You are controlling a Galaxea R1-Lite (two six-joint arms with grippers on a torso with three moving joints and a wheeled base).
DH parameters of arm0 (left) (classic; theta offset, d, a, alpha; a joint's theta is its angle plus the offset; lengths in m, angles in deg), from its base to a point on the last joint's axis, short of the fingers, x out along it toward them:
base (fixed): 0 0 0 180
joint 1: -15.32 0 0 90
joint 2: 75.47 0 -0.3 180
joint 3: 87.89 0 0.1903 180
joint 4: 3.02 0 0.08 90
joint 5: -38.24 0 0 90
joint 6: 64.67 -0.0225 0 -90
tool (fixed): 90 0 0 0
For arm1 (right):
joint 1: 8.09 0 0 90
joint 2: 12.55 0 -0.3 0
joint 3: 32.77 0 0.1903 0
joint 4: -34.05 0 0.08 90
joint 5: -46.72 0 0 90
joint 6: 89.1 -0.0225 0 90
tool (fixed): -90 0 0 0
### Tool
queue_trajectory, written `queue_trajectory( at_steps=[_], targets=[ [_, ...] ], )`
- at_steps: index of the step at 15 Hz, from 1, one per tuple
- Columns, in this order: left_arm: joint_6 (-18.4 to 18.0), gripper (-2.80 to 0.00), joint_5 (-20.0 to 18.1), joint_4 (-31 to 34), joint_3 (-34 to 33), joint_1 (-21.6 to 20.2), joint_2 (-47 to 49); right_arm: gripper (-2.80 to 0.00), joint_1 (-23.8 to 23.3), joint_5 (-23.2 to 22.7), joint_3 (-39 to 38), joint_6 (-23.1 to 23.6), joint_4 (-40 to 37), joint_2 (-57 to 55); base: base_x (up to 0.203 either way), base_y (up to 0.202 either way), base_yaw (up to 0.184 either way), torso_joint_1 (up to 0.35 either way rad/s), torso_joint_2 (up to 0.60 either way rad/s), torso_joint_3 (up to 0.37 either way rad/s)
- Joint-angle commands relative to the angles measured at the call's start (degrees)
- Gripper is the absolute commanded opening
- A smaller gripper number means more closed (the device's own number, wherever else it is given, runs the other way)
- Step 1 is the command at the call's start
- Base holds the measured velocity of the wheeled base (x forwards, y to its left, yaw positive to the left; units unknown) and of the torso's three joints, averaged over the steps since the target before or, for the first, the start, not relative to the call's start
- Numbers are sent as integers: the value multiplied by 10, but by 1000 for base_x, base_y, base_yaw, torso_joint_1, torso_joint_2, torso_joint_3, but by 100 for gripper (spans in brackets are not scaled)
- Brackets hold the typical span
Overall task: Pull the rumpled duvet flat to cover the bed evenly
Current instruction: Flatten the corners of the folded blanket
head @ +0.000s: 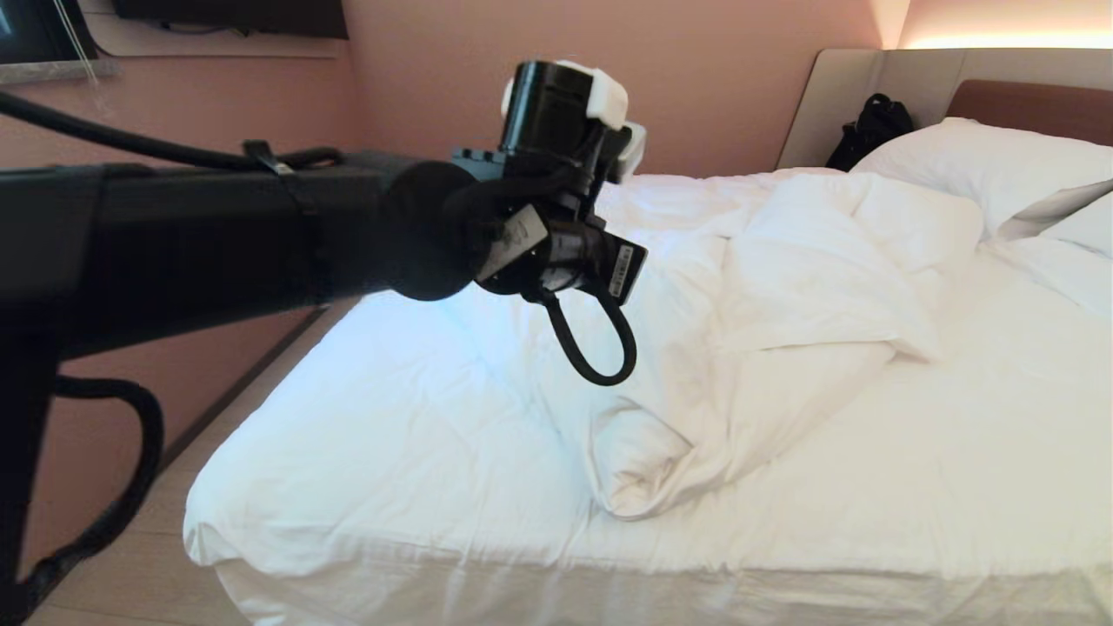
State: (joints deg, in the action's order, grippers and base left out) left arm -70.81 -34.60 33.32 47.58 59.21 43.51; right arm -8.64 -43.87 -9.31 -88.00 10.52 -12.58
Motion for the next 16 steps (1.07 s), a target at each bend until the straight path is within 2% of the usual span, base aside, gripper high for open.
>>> queue_trajectory(
  at_steps=[1, 4, 10, 12, 13, 16],
  targets=[
    [1, -280, -9, -5, 0, 0, 30, -280, 0, 0, 0, 0, 0, 0, 0, 0, 0, 0, 0, 0],
    [0, -280, -23, -40, 0, 22, 38, -280, 0, 0, 0, 0, 0, -1, 0, 0, 0, 0, 0, 0],
    [-3, -280, -24, -48, -1, 74, 17, -280, 0, 0, 0, 0, 0, -1, 0, 0, 0, 0, 0, 0],
    [-11, -280, -24, -50, -1, 79, 19, -280, 0, 0, 0, 0, 0, -1, 0, 0, 0, 0, 0, 0],
    [-14, 0, -25, -56, -1, 79, 22, -280, 1, 0, 0, 0, 0, 0, 0, 0, 0, 0, 0, 0],
    [-18, 0, -30, -115, -2, 80, 40, -280, 0, 0, 0, 0, 0, 0, 0, 0, 0, 0, 0, 0]
  ],
)
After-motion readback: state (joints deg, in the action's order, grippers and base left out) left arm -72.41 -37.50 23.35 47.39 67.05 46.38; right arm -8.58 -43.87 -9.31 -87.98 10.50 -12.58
